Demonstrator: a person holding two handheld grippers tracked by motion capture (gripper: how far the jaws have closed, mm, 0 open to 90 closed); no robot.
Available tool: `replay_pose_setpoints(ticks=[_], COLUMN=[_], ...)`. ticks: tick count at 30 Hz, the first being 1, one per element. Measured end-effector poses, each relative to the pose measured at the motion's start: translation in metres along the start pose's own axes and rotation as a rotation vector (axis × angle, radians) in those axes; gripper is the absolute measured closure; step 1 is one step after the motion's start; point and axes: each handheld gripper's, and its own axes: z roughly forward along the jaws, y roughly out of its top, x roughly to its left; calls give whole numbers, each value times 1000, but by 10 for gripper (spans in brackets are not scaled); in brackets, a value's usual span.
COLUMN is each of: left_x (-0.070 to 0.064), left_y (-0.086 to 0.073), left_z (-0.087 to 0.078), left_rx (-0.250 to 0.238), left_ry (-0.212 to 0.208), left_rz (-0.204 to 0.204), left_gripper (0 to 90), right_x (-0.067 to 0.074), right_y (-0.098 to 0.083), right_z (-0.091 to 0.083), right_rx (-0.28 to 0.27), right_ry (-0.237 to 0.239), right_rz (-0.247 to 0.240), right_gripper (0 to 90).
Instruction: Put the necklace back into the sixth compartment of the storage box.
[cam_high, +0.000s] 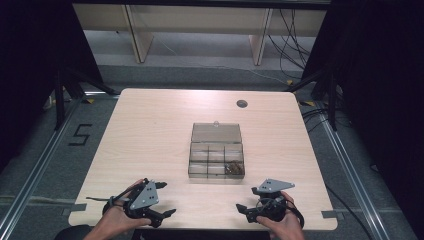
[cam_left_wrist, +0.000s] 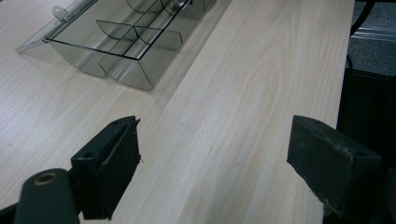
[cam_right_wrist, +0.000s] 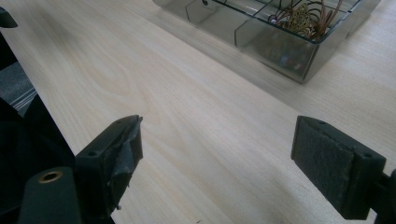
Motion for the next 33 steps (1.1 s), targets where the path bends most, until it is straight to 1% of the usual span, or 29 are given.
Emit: replay_pose_setpoints(ticks=[1, 2, 3, 4, 5, 6, 7, 8, 9, 10, 11, 12, 13, 14, 15, 16, 17, 18, 19, 21, 22, 23, 24, 25, 27, 28, 29, 31, 33], left_x=[0, 0, 0, 1, 1, 0, 0, 2, 1, 0, 0, 0, -1, 0, 0, 0, -1, -1, -1, -1, -1, -1, -2, -2, -2, -3, -1, -1, -3], left_y=[0, 0, 0, 0, 0, 0, 0, 0, 0, 0, 0, 0, 0, 0, 0, 0, 0, 0, 0, -1, 0, 0, 0, 0, 0, -1, -1, -1, -1], left_z=[0, 0, 0, -1, -1, 0, 0, -1, -1, 0, 0, 0, 1, 1, 1, 1, 1, 1, 1, 2, 1, 1, 2, 1, 3, 3, 2, 2, 4], left_rx=[3, 2, 3, 17, 16, 0, 2, 17, 17, 1, 6, 9, 2, 6, 6, 13, 7, 6, 5, 4, 12, 10, 1, 21, 12, 5, 18, 26, 1], left_ry=[0, 2, 0, 2, 2, 1, 1, 3, 2, 4, -6, -7, -4, -12, -13, -15, -10, -11, -9, -12, -17, -11, -11, -10, -16, -13, -15, -18, -22], left_rz=[3, 3, 3, 20, 18, 2, 2, 19, 19, 3, 4, 7, -1, 16, 12, 14, 14, 14, 14, 12, 16, 19, 10, 17, 15, 14, 32, 31, 3], left_gripper=[164, 164, 164, 164, 164, 164, 164, 164, 164, 164, 164, 164, 164, 164, 164, 164, 164, 164, 164, 164, 164, 164, 164, 164, 164, 164, 164, 164, 164], right_x=[0, 2, 1, 1, 1, 0, 0, 1, 1, 2, 2, 3, 3, 4, 3, 3, 4, 4, 5, 8, 6, 6, 6, 7, 8, 8, 8, 9, 9], right_y=[0, -1, -1, -1, -2, -2, -2, -3, -3, -3, -4, -4, -4, -4, -5, -5, -5, -6, -6, -7, -7, -8, -8, -9, -10, -11, -11, -13, -15], right_z=[0, -1, 0, 0, 0, 1, 1, 0, 0, -1, -1, 0, -1, -1, -1, -1, -1, 0, -2, -2, -2, -2, -2, -3, -4, -5, -5, -5, -5], right_rx=[3, 9, 3, 3, -1, 3, 3, 6, 6, 6, 6, 3, 2, 6, 0, 0, 3, -2, 0, 6, 4, 7, -2, -2, 6, 1, 1, 4, 7], right_ry=[3, 5, 1, 1, -2, 28, 28, -1, -1, -2, -2, -1, 1, 1, 1, 1, 3, 20, -3, 8, -2, 3, 9, -8, -5, -8, -6, -12, 0], right_rz=[4, 22, 3, 3, 2, -4, -4, -2, -2, 1, 1, -1, 0, 8, -8, -8, -4, -1, -1, 26, 2, 2, -17, -2, 5, -2, 1, -3, -1], right_gripper=[171, 171, 171, 171, 171, 171, 171, 172, 172, 172, 172, 173, 173, 173, 173, 173, 173, 173, 173, 173, 174, 173, 174, 174, 174, 174, 174, 173, 173])
